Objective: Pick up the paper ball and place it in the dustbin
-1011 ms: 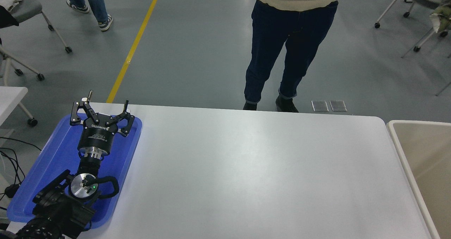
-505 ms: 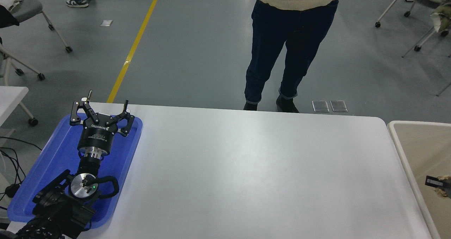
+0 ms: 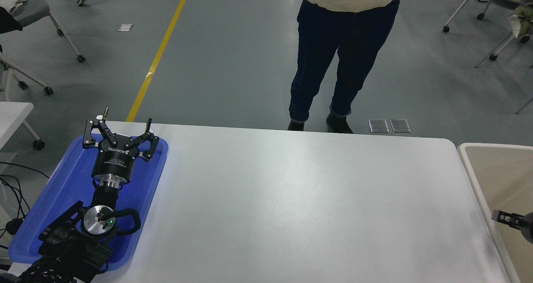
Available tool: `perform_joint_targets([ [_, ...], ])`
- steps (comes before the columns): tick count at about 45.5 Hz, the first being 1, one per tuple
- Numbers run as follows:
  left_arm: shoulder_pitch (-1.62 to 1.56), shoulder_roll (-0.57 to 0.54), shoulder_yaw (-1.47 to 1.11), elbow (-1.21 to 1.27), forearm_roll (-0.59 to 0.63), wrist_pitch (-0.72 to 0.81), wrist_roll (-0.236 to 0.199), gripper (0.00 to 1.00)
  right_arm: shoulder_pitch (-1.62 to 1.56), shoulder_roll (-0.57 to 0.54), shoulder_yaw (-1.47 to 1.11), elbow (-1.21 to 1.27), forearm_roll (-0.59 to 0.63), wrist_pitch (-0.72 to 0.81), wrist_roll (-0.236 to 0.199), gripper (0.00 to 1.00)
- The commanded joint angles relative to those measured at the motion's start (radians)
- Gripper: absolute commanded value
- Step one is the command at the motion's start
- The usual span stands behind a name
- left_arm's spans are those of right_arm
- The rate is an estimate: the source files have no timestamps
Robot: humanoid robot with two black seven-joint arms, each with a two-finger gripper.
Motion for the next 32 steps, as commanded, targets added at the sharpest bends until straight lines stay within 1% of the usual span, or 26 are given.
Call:
perform_joint_targets([
  [1,-0.001,0.000,0.000,0.000,0.000,0.001,0.000,1.00,0.096,-0.020,0.041,0.095,0.136,-0.005,0.002,1.00],
  [6,0.000,0.000,0.000,0.000,0.000,0.001,0.001,1.00,0.158,-0.102,0.184,0.212,0.212,0.003,0.002,1.00],
  [8,-0.001,0.000,0.000,0.002,0.000,0.001,0.001,1.00,0.181,-0.131,0.253,0.269,0.216,0.003,0.001,1.00],
  [9,0.000,0.000,0.000,0.000,0.000,-0.001,0.001,1.00,0.201,-0.169,0.352,0.340,0.216,0.003,0.001,1.00],
  [13,0.000,0.000,0.000,0.002,0.000,0.001,0.001,1.00,0.199,-0.237,0.530,0.447,0.218,0.009,-0.002,1.00],
  [17,-0.001,0.000,0.000,0.002,0.000,0.001,0.000,1.00,0.185,-0.274,0.710,0.531,0.218,0.015,-0.002,1.00],
  [21,0.000,0.000,0.000,0.002,0.000,0.001,0.000,1.00,0.130,-0.274,0.862,0.620,0.236,0.017,-0.001,1.00],
  [23,0.000,0.000,0.000,0.002,0.000,0.001,0.000,1.00,0.094,-0.272,0.943,0.674,0.284,0.018,-0.001,1.00],
  [27,0.000,0.000,0.000,0.002,0.000,0.001,0.000,1.00,0.026,-0.254,1.064,0.764,0.429,0.018,-0.001,1.00],
  [28,0.000,0.000,0.000,0.002,0.000,0.001,0.000,1.00,0.014,-0.229,1.090,0.802,0.496,0.018,-0.001,1.00],
  [32,0.000,0.000,0.000,0.002,0.000,0.001,0.000,1.00,0.009,-0.180,1.121,0.832,0.601,0.017,0.004,1.00],
])
